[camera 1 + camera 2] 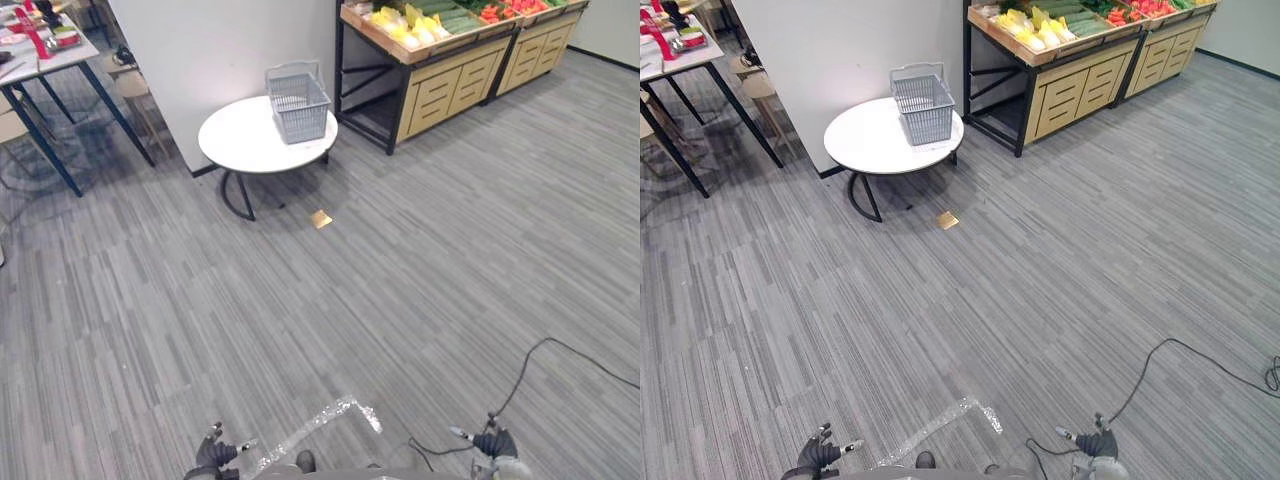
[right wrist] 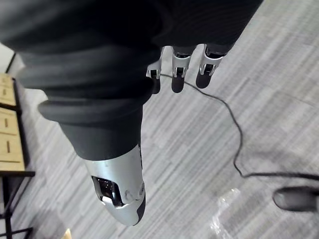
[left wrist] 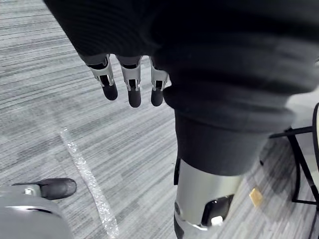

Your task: Pick vegetable in the basket

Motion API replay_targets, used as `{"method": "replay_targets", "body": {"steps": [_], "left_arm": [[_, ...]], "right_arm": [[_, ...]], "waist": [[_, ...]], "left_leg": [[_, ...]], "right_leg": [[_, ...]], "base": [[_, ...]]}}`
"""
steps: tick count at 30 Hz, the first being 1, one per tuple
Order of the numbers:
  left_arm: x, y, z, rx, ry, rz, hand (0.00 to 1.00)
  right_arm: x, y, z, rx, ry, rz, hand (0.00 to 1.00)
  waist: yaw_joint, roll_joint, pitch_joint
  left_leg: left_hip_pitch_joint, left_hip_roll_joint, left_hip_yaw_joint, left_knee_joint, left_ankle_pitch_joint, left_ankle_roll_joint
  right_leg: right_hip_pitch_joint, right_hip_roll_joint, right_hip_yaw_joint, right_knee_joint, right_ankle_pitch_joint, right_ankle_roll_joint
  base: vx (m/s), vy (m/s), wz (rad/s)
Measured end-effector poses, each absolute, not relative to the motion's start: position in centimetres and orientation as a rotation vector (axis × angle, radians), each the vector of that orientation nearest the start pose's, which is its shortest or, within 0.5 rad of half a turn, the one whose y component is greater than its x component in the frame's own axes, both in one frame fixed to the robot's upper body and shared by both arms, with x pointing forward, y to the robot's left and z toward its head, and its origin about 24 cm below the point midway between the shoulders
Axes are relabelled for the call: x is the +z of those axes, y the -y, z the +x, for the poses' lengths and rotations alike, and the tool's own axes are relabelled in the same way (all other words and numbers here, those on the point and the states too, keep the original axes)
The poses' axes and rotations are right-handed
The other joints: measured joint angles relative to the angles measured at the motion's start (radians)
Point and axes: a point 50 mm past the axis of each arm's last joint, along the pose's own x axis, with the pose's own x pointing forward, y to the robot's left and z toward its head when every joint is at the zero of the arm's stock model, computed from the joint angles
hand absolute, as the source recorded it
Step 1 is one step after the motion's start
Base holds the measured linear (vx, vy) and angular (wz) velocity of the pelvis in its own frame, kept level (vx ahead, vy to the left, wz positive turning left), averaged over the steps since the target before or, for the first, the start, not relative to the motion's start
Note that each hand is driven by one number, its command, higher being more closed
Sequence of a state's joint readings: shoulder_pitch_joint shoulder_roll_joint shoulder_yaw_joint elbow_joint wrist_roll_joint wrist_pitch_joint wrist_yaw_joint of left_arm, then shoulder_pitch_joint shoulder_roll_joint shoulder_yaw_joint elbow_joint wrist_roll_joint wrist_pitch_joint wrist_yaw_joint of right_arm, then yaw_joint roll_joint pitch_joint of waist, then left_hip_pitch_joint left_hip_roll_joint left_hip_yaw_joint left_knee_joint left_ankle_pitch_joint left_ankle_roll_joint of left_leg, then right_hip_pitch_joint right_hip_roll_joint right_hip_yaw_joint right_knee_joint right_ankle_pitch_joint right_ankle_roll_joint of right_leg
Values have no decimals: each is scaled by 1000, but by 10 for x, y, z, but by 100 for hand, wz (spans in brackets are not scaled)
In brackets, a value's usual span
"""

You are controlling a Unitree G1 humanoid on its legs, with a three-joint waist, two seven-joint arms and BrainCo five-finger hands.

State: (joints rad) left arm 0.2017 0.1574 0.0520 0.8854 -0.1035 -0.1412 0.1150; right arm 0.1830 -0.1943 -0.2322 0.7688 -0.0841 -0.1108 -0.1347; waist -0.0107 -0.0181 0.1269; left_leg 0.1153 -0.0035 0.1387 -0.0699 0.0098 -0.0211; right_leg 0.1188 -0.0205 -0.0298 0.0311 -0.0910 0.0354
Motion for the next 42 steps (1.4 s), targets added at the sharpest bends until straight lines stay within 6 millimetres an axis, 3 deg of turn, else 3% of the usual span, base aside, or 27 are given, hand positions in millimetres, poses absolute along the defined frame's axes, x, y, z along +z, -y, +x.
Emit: {"method": "replay_targets", "body": {"steps": [4, 15, 20, 24, 26, 27, 28, 29, 30, 31, 33, 34, 36, 37, 38, 39, 40, 41, 42], "left_arm": [[-137, -230, 96, 314, -876, 93, 0], [-121, -228, 114, 307, -748, 81, 0], [-113, -230, 118, 328, -699, 62, 0], [-103, -237, 123, 389, -638, 38, 0], [-99, -238, 125, 397, -616, 27, 0], [-99, -238, 125, 396, -617, 26, 0], [-99, -239, 126, 396, -614, 30, 0], [-97, -242, 127, 395, -611, 46, 0], [-97, -243, 127, 395, -609, 48, 0], [-96, -243, 129, 399, -605, 54, 0], [-95, -243, 133, 393, -595, 62, 0], [-94, -240, 141, 382, -582, 58, 0], [-89, -237, 155, 373, -548, 48, 0], [-88, -237, 159, 373, -539, 49, 0], [-88, -237, 158, 375, -541, 50, 0], [-93, -231, 158, 374, -558, 34, 0], [-92, -227, 162, 362, -552, 28, 0], [-92, -225, 165, 357, -546, 22, 0], [-93, -219, 166, 355, -546, 1, 0]], "right_arm": [[-107, 276, 123, -381, -749, -316, 0], [-96, 263, 142, -283, -651, -354, 0], [-92, 261, 146, -286, -626, -349, 0], [-85, 260, 158, -297, -579, -326, 0], [-84, 259, 160, -311, -572, -325, 0], [-85, 257, 160, -313, -573, -316, 0], [-84, 251, 161, -309, -564, -301, 0], [-87, 247, 156, -307, -572, -285, 0], [-87, 246, 155, -307, -575, -284, 0], [-88, 246, 152, -309, -584, -282, 0], [-85, 246, 155, -308, -569, -282, 0], [-82, 248, 159, -303, -552, -295, 0], [-79, 252, 162, -304, -542, -304, 0], [-79, 251, 162, -302, -541, -304, 0], [-79, 251, 161, -299, -543, -306, 0], [-78, 254, 160, -299, -543, -318, 0], [-73, 251, 170, -295, -515, -312, 0], [-71, 249, 173, -292, -501, -307, 0], [-68, 247, 177, -281, -480, -304, 0]], "waist": [[-7, 7, 4], [-18, 31, 16], [-14, 32, 17], [6, 33, 17], [8, 36, 19], [9, 40, 25], [-1, 39, 42], [-13, 23, 53], [-15, 22, 56], [-19, 31, 65], [-28, 33, 68], [-38, 54, 85], [-53, 66, 115], [-62, 53, 110], [-64, 44, 108], [-71, 59, 106], [-70, 83, 115], [-75, 85, 116], [-73, 92, 121]], "left_leg": [[4, 1, 4, 2, -6, -5], [-44, -1, 1, 80, -61, 6], [-139, 11, 4, 210, -137, 11], [-203, 26, 39, 322, -229, 24], [-218, 22, 54, 368, -288, 41], [-204, 18, 52, 373, -313, 48], [-157, 8, 39, 374, -331, 58], [-112, -8, 24, 369, -353, 68], [-98, -10, 22, 367, -360, 70], [-54, -12, 6, 354, -378, 72], [13, -4, -18, 304, -383, 73], [59, 23, -39, 273, -382, 72], [114, 53, -70, 258, -378, 57], [141, 55, -94, 257, -383, 13], [158, 54, -108, 258, -391, -3], [198, 84, -128, 289, -408, -39], [178, 106, -129, 338, -372, -99], [160, 105, -126, 380, -326, -147], [112, 103, -120, 518, -187, -140]], "right_leg": [[4, 0, 2, 1, 0, 0], [-21, -9, -10, 23, -28, 1], [-56, -8, -7, 20, -31, 6], [-92, -7, 29, 46, -63, 41], [-169, -21, 26, 221, -138, 72], [-236, -36, 1, 403, -166, 102], [-332, -59, -37, 638, -170, 101], [-391, -83, -58, 787, -194, 78], [-402, -88, -60, 806, -204, 73], [-445, -89, -91, 822, -229, 45], [-534, -84, -136, 768, -233, 36], [-580, -56, -169, 671, -209, 8], [-630, -13, -189, 478, -102, -6], [-642, -6, -185, 318, 10, -17], [-644, 0, -182, 258, 67, -33], [-658, 10, -177, 333, 208, -124], [-672, 15, -193, 410, 159, -145], [-672, 7, -198, 440, 122, -142], [-623, 2, -208, 453, 66, -145]], "base": [[74, -24, -8], [-25, -13, 2], [31, 6, -5], [127, 58, -29], [206, 104, -24], [185, 130, -3], [318, 164, 25], [337, 131, 34], [415, 107, 37], [457, 80, 28], [516, 46, 42], [573, -15, 67], [613, -52, 76], [562, -93, 60], [914, -185, 71], [766, -167, 43], [889, -203, 38], [561, -141, 21], [897, -265, 26]]}}
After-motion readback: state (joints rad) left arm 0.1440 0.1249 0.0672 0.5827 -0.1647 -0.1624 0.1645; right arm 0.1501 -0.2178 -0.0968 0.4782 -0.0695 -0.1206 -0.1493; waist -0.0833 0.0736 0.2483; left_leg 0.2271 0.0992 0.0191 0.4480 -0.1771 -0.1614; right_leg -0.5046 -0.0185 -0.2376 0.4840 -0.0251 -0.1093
